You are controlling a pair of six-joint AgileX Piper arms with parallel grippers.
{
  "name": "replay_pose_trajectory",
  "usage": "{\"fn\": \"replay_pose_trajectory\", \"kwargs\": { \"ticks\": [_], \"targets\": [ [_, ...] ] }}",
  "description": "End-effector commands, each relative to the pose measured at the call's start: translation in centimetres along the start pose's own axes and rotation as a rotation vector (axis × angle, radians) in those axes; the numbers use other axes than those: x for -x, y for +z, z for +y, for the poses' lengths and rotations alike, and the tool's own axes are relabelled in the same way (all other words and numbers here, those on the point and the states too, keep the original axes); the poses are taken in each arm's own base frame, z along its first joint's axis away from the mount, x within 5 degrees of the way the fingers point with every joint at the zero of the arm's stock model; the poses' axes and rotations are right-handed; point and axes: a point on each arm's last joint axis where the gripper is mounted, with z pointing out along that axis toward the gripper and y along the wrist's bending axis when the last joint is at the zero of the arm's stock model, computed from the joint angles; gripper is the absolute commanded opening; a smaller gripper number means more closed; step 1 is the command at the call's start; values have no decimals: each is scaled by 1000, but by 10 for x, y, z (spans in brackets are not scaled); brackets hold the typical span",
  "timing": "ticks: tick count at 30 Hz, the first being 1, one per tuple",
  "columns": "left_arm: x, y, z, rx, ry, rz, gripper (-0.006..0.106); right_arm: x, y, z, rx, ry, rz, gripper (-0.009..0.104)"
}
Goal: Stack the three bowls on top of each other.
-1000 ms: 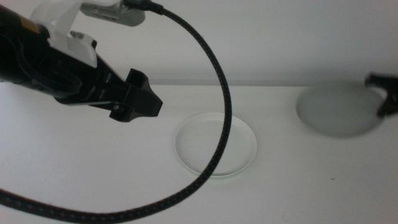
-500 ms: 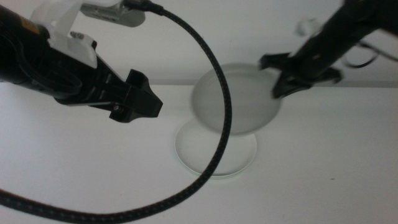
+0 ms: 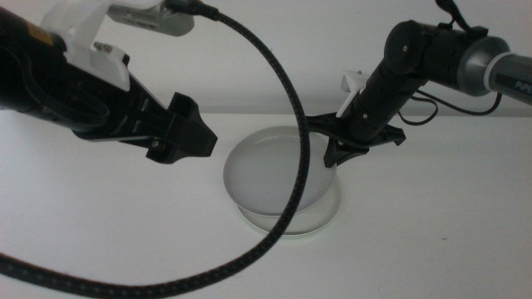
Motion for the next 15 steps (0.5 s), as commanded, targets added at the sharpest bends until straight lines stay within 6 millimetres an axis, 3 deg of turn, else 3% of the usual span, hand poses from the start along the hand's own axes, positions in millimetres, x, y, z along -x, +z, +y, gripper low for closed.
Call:
{"fn": "replay_pose_trajectory", "kwargs": {
  "ticks": [1,9,12,15],
  "targets": [
    [1,-2,-3,-12,-1,-6,94,3,0,1,9,4,-15,-2],
    [1,-2,-3,-12,-1,-6,94,0,1,0,0,-1,14,-2],
    [1,-2,-3,-12,-1,-6,94,-1,1,0,-1,-1,26,7],
    [1,-2,-3,-12,-1,-6,94,-1,-2,1,-2,-13,23,23]
  ]
}}
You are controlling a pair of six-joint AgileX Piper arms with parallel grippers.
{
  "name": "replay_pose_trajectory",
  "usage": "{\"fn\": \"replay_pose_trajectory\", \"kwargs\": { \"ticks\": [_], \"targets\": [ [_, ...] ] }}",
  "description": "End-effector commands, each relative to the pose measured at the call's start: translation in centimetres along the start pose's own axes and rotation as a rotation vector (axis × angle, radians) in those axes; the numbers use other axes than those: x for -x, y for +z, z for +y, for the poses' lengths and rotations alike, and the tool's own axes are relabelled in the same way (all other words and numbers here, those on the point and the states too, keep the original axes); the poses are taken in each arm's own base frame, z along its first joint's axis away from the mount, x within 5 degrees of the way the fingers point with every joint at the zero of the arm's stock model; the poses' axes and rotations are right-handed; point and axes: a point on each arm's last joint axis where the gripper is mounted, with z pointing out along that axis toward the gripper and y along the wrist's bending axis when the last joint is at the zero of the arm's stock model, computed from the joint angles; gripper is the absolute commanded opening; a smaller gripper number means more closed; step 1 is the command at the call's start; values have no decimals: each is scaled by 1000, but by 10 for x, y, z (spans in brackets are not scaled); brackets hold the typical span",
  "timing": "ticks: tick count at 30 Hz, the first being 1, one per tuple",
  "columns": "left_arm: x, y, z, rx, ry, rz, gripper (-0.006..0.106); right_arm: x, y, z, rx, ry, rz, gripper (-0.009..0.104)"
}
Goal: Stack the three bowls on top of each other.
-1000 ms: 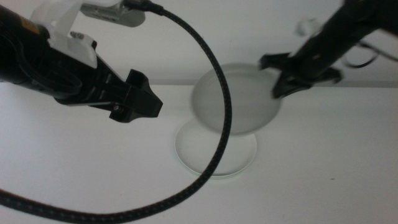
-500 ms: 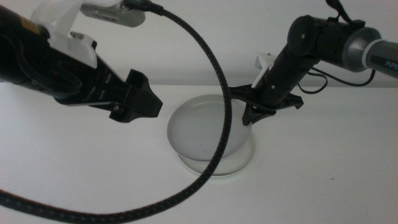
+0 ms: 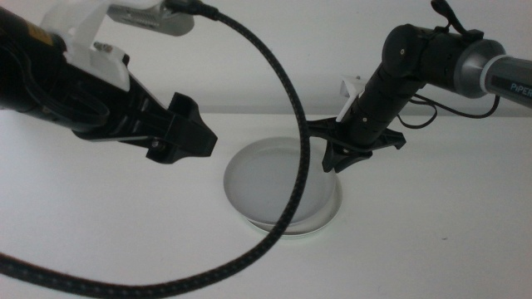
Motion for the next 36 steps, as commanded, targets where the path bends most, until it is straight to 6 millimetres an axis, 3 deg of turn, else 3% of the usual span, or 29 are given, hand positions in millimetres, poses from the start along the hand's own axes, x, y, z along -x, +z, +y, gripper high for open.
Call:
{"fn": "replay_pose_trajectory", "kwargs": {
  "ticks": [1,6,12,18,23,27,31,36],
  "targets": [
    [1,-2,-3,-12,-1,-6,94,1,-10,3,5,-24,-18,31],
    [1,-2,-3,-12,-1,-6,94,0,-40,7,19,-51,-85,66],
    [1,-2,-3,-13,-1,-2,94,-12,-125,-3,12,-97,-207,94],
    [3,-2,-3,-3,-1,-34,94,-60,-224,-36,-25,-111,-303,93],
    [6,-2,-2,4,-1,-59,94,-127,-286,-47,-58,-60,-512,93],
    [6,-2,-2,4,-1,-59,94,-193,-307,-38,-65,-71,-637,93],
    [6,-2,-2,4,-1,-59,94,-247,-309,-33,-58,-72,-746,93],
    [6,-2,-2,4,-1,-59,94,-275,-300,-42,-144,-83,-954,93]
  ]
}}
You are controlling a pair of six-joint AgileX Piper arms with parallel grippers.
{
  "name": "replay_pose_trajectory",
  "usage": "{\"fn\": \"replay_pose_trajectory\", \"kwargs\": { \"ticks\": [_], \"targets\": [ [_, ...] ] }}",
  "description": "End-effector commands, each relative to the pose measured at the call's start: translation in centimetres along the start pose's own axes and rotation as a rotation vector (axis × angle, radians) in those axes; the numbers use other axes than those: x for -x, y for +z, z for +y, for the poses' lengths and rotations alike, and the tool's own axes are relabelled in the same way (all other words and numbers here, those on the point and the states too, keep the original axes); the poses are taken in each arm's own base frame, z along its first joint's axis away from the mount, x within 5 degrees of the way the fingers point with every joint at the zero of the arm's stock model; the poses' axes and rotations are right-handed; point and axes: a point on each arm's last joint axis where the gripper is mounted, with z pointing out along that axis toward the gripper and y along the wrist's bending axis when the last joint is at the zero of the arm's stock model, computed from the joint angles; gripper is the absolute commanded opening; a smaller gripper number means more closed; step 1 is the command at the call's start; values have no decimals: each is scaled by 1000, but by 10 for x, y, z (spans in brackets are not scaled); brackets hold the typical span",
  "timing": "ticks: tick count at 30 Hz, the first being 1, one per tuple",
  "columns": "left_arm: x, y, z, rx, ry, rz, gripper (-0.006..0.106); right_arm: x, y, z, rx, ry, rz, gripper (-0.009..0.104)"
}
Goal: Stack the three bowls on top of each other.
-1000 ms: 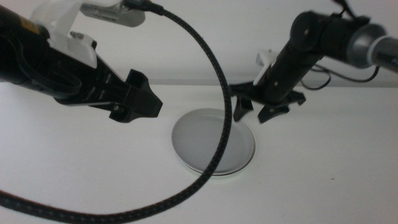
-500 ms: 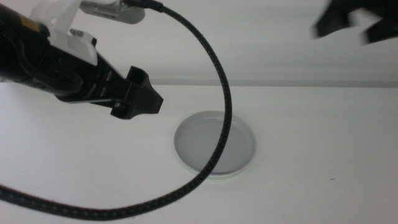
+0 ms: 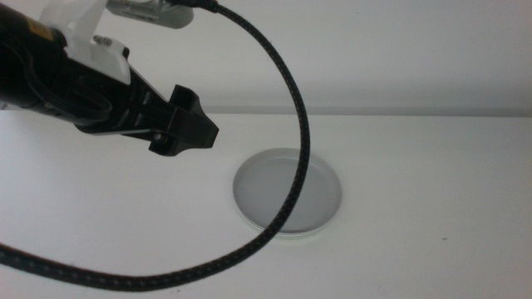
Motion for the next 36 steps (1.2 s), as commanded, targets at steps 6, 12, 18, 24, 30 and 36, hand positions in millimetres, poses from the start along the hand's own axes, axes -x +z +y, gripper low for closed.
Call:
{"fn": "replay_pose_trajectory", "kwargs": {
  "ticks": [6,12,18,24,30,36],
  "targets": [
    [3,-2,-2,0,3,-26,94,-7,-3,-9,-85,-53,-176,93],
    [10,-13,10,178,107,-215,94,-7,-4,-8,-78,-59,-182,93],
    [-3,-40,14,388,286,-539,94,-7,-4,-8,-78,-59,-182,93],
    [-49,-52,7,401,302,-556,94,-7,-4,-8,-78,-59,-182,93],
    [-92,-49,7,403,277,-544,94,-7,-4,-8,-78,-59,-182,93],
    [-132,-42,21,492,162,-574,94,-9,-2,-10,-103,-75,-166,93]
  ]
}}
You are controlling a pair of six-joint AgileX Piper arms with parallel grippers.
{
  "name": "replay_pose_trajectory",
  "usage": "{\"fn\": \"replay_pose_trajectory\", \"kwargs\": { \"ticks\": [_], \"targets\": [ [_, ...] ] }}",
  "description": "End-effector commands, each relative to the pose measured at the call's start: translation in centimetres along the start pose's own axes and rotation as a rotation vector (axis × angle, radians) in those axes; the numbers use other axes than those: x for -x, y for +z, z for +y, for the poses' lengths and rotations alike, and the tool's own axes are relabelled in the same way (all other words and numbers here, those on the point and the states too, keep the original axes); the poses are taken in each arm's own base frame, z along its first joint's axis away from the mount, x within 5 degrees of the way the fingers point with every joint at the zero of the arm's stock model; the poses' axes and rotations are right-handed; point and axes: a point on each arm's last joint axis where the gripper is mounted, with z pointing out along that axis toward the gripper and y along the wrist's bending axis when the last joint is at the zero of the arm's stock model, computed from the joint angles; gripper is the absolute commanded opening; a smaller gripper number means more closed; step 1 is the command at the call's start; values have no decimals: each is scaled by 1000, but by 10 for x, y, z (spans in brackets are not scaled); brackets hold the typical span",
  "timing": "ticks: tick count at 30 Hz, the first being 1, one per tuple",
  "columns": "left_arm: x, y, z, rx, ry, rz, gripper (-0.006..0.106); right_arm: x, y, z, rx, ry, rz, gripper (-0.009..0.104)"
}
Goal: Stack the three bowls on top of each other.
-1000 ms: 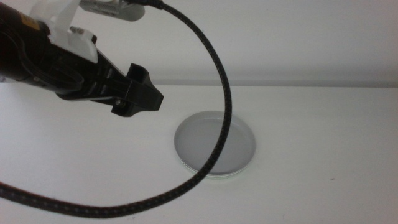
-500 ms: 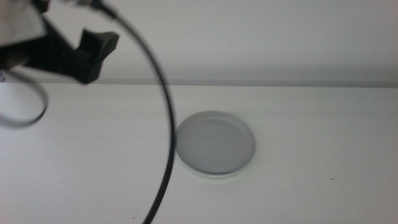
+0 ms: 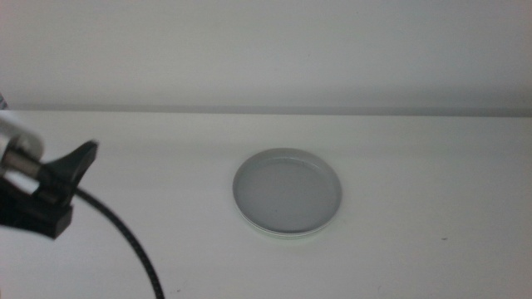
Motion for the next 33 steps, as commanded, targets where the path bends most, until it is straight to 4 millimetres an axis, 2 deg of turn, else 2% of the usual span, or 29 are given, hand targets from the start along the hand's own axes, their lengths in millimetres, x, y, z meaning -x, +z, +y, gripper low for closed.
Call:
{"fn": "replay_pose_trajectory", "kwargs": {
  "ticks": [1,4,6,10,13,17,21,24,28,33],
  "targets": [
    [-15,-4,3,55,-65,-20,94,-5,2,-4,-34,-29,-6,93],
    [-37,-9,3,120,-79,-33,94,-20,7,-6,-50,-32,-98,93],
    [-55,-12,1,164,-86,-48,94,-35,10,-8,-61,-32,-221,93],
    [-82,-19,-3,244,-90,-123,94,-88,19,-15,-92,-30,-456,93],
    [-97,-23,-7,276,-87,-167,94,-139,28,-18,-103,-43,-431,93],
    [-105,-29,-11,287,-82,-208,94,-194,38,-21,-115,-70,-360,93],
    [-107,-37,-14,304,-106,-279,94,-233,44,-23,-116,-71,-346,93],
    [-115,-41,-17,307,-181,-320,94,-245,44,-23,-114,-76,-307,93],
    [-132,-41,-24,291,-187,-290,94,-247,40,-22,-119,-97,-335,93],
    [-133,-44,-25,290,-185,-301,94,-247,40,-22,-118,-93,-336,93]
  ]
}}
